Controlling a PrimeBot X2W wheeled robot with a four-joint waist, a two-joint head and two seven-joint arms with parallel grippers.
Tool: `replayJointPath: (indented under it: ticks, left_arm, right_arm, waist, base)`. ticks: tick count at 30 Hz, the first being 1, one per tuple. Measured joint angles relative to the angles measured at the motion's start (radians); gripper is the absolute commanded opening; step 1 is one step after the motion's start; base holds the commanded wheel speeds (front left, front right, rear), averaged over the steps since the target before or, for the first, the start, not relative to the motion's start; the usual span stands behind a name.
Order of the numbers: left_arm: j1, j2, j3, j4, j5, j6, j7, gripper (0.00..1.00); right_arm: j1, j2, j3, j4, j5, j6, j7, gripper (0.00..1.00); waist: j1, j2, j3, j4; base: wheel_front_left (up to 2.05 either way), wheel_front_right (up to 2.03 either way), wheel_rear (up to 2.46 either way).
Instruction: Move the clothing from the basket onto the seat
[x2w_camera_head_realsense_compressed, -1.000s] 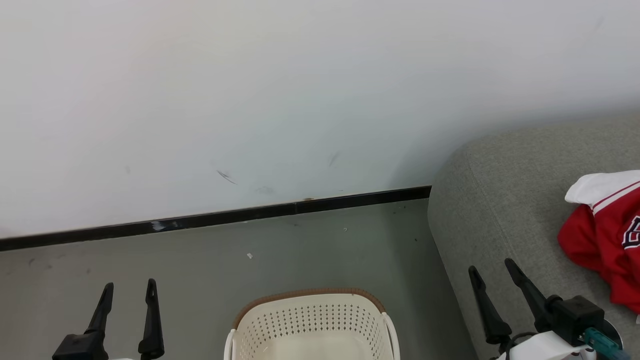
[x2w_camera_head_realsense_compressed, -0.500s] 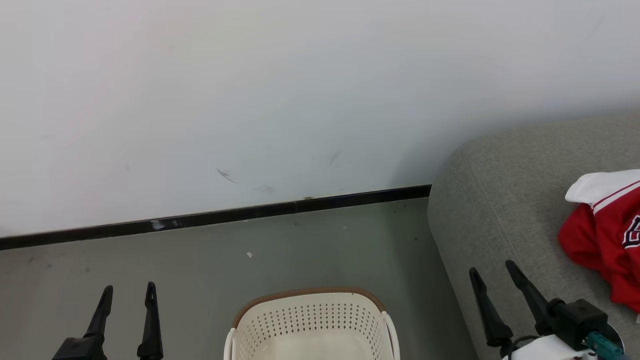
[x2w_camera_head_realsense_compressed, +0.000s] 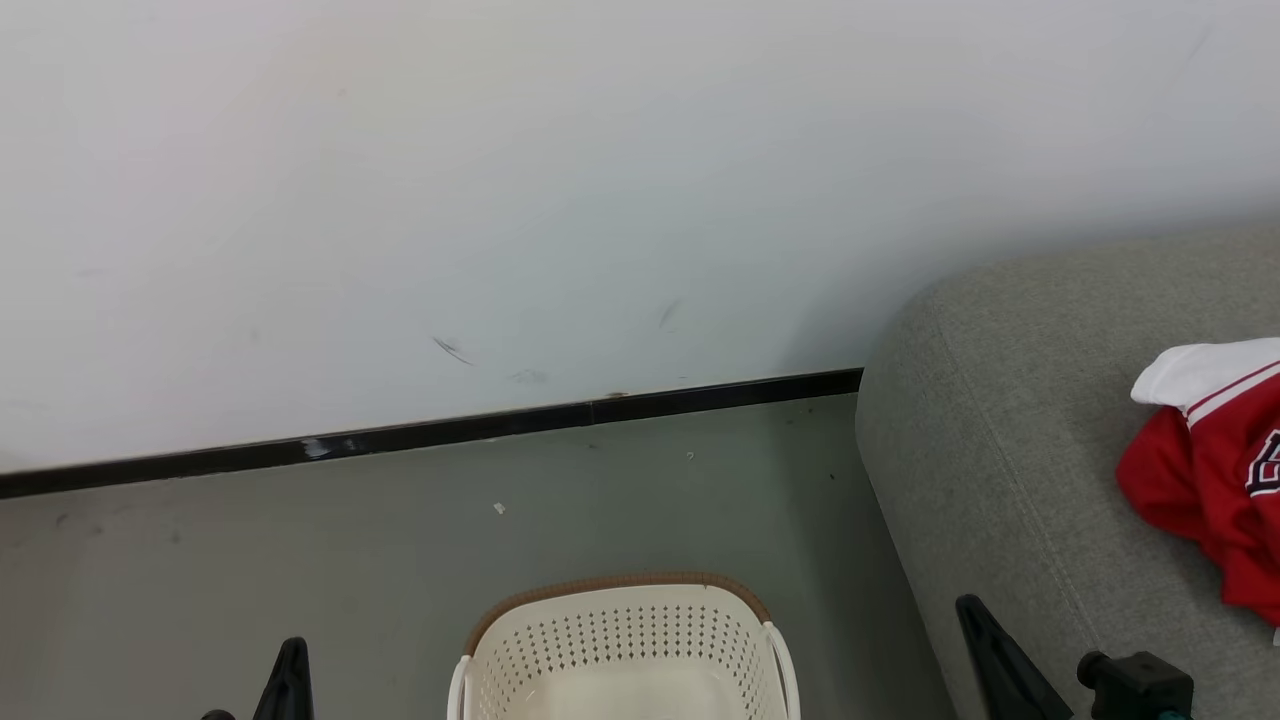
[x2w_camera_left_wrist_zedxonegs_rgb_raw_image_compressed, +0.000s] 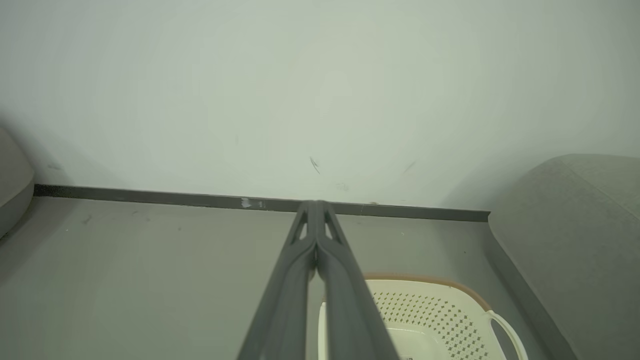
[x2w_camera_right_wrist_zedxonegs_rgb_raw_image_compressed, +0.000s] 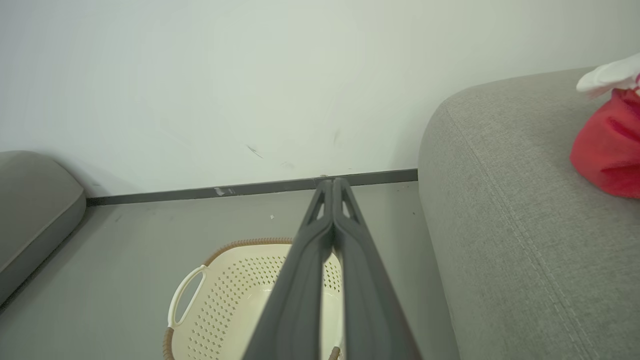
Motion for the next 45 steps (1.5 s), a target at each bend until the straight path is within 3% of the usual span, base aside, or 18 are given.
replayJointPath:
  ticks: [13, 31, 40, 45]
  left_arm:
    - [-0.013, -0.005, 0.022, 0.013, -0.18, -0.033, 0.052, 0.0]
    - [-0.049, -0.015, 0.062, 0.025, -0.402, -0.088, 0.115, 0.0]
    - [-0.065, -0.029, 0.077, 0.035, -0.513, -0.115, 0.15, 0.0]
    - [-0.072, -0.031, 0.089, 0.042, -0.575, -0.129, 0.167, 0.0]
  right_arm:
    - [-0.001, 0.0, -0.007, -0.022, 0.236, 0.0, 0.017, 0.0]
    - [-0.019, -0.021, -0.027, 0.007, 0.538, 0.0, 0.072, 0.0]
    - [-0.046, -0.039, -0.03, 0.031, 0.691, 0.0, 0.102, 0.0]
    - [-0.064, -0.044, -0.031, 0.04, 0.774, 0.0, 0.115, 0.0]
  waist:
    - [0.0013, 0.0, 0.005, 0.008]
    - [0.0133, 0.0, 0.001, 0.021]
    - [0.0137, 0.0, 0.001, 0.026]
    - [0.0106, 0.0, 0.004, 0.028]
  base:
    - [0.0, 0.0, 0.0]
    - [0.0, 0.0, 0.0]
    - [0.0, 0.0, 0.0]
    - [0.0, 0.0, 0.0]
